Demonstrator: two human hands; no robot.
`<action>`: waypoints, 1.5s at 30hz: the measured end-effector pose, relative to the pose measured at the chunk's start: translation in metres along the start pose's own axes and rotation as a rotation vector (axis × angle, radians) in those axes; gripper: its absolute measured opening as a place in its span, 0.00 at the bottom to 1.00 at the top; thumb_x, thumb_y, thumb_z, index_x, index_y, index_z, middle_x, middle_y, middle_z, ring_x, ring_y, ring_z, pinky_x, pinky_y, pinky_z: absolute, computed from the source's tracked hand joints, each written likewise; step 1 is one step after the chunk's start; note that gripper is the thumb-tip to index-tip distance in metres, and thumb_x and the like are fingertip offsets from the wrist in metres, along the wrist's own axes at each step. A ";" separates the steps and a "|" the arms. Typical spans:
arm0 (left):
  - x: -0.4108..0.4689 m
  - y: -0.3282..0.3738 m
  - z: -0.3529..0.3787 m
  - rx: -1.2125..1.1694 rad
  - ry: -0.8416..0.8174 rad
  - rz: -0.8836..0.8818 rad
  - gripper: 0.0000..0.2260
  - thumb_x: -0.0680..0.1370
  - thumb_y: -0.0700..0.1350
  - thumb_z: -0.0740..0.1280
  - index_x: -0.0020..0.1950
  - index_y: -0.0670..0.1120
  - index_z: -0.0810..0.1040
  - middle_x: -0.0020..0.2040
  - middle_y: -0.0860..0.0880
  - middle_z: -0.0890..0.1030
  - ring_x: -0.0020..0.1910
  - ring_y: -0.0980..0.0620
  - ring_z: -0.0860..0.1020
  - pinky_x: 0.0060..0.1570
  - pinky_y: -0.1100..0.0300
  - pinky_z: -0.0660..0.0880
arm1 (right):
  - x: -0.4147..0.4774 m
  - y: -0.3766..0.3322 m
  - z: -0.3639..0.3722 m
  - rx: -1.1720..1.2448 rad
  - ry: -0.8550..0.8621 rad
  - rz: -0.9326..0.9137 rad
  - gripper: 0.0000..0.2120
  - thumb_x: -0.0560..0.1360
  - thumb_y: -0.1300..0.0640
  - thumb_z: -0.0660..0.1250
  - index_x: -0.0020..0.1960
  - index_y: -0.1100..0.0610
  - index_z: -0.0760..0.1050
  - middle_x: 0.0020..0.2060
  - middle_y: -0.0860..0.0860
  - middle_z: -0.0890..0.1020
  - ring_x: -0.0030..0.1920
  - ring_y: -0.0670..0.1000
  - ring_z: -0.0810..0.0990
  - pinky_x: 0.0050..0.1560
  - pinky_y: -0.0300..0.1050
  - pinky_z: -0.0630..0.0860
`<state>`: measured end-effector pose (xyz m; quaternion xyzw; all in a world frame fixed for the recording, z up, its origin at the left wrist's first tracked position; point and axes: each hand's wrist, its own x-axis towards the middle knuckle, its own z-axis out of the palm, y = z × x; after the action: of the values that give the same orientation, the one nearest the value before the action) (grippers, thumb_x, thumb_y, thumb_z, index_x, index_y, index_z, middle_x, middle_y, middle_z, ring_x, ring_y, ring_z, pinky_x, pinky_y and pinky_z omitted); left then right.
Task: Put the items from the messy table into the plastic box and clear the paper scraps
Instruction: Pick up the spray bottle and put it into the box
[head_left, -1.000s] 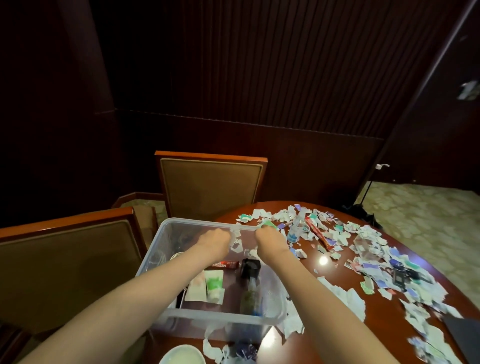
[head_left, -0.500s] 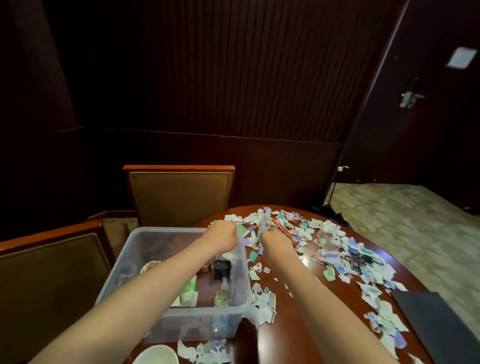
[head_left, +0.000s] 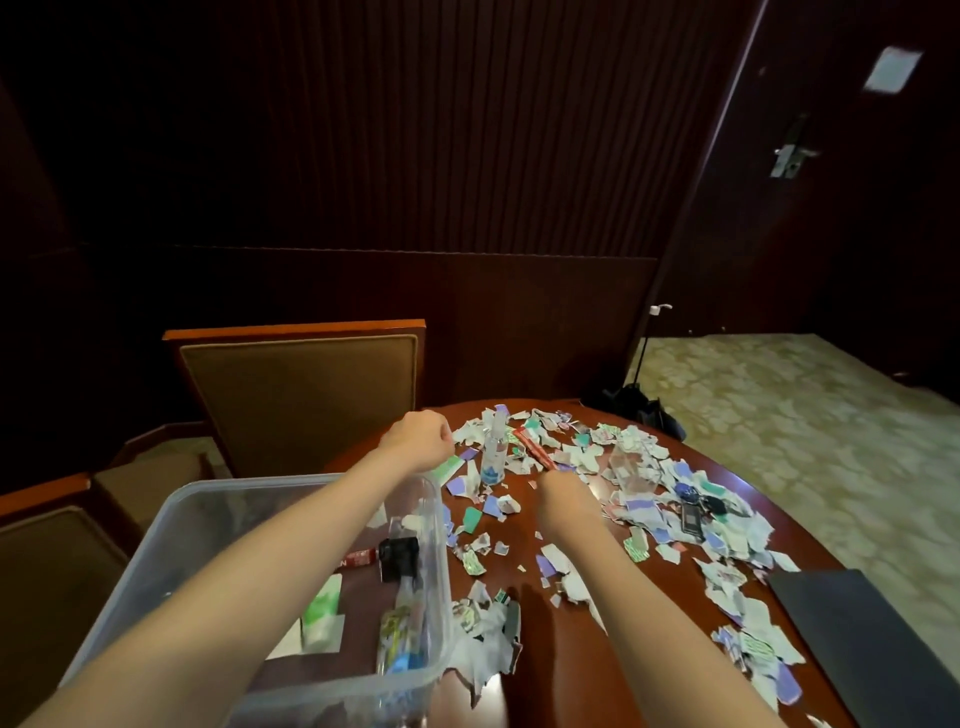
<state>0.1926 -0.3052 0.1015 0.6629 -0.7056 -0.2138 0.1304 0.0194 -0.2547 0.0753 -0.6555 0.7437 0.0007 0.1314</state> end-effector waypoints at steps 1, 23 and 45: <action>0.009 0.000 0.001 0.000 -0.009 -0.004 0.04 0.79 0.43 0.61 0.47 0.46 0.74 0.47 0.48 0.76 0.44 0.52 0.76 0.37 0.64 0.72 | 0.008 0.001 0.003 0.024 -0.004 0.011 0.12 0.76 0.68 0.58 0.56 0.62 0.76 0.51 0.58 0.80 0.51 0.57 0.80 0.50 0.47 0.77; 0.155 -0.022 0.076 0.565 -0.446 -0.210 0.24 0.77 0.51 0.66 0.69 0.42 0.68 0.64 0.45 0.74 0.60 0.45 0.75 0.57 0.56 0.73 | 0.151 -0.016 0.095 0.737 0.088 0.079 0.27 0.71 0.57 0.70 0.66 0.61 0.65 0.61 0.59 0.73 0.60 0.59 0.74 0.57 0.51 0.74; 0.178 -0.012 0.096 0.648 -0.550 -0.325 0.28 0.79 0.53 0.63 0.73 0.39 0.62 0.68 0.43 0.71 0.62 0.45 0.73 0.61 0.56 0.71 | 0.162 -0.011 0.117 1.081 0.244 0.178 0.15 0.72 0.53 0.70 0.55 0.55 0.69 0.53 0.53 0.78 0.53 0.55 0.78 0.55 0.53 0.76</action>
<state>0.1427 -0.4697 -0.0058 0.6902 -0.6313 -0.1676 -0.3113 0.0354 -0.3935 -0.0675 -0.4252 0.7005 -0.4452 0.3611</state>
